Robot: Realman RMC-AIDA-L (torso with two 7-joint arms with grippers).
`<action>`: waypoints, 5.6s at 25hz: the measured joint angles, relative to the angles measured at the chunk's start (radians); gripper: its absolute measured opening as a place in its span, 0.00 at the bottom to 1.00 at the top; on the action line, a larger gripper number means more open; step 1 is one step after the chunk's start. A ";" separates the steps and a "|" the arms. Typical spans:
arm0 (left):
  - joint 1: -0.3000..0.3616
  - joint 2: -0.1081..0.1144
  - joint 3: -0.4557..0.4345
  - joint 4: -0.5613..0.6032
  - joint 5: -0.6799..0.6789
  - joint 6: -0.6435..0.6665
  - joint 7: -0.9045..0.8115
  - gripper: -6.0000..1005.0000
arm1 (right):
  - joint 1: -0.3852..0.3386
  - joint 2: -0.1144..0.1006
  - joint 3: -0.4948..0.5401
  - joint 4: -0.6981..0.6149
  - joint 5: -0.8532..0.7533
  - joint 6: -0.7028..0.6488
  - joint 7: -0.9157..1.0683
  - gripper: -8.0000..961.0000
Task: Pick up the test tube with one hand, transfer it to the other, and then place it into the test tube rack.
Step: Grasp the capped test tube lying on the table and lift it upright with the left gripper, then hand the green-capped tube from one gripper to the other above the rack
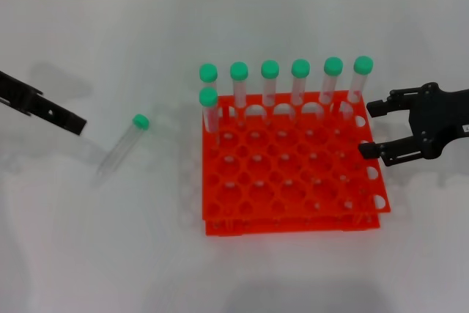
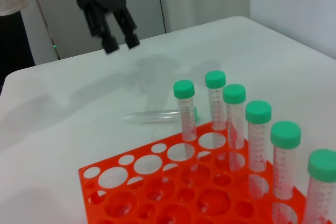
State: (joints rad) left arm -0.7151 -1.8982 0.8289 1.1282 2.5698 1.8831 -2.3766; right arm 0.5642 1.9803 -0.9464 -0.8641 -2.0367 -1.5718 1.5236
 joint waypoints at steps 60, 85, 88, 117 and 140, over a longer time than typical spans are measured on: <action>-0.157 -0.131 0.193 -0.395 0.266 -0.354 -0.103 0.47 | -0.011 0.026 0.000 0.005 0.010 0.016 -0.035 0.82; -0.018 -0.146 0.168 0.126 0.083 -0.159 -0.086 0.19 | -0.015 0.021 0.000 0.001 0.037 -0.020 -0.026 0.81; 0.032 -0.151 0.169 0.219 0.002 -0.157 -0.050 0.19 | -0.016 0.021 0.000 0.000 0.039 -0.028 -0.025 0.81; 0.049 -0.129 0.097 -0.389 -0.837 -0.388 0.992 0.20 | -0.013 0.031 -0.009 0.003 0.089 -0.029 -0.012 0.81; -0.130 -0.134 0.108 -0.622 -0.626 -0.381 1.033 0.21 | -0.015 0.031 -0.008 0.012 0.116 -0.026 -0.038 0.80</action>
State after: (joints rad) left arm -0.8447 -2.0325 0.9368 0.5060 1.9434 1.5017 -1.3437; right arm 0.5493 2.0110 -0.9548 -0.8524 -1.9206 -1.5978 1.4856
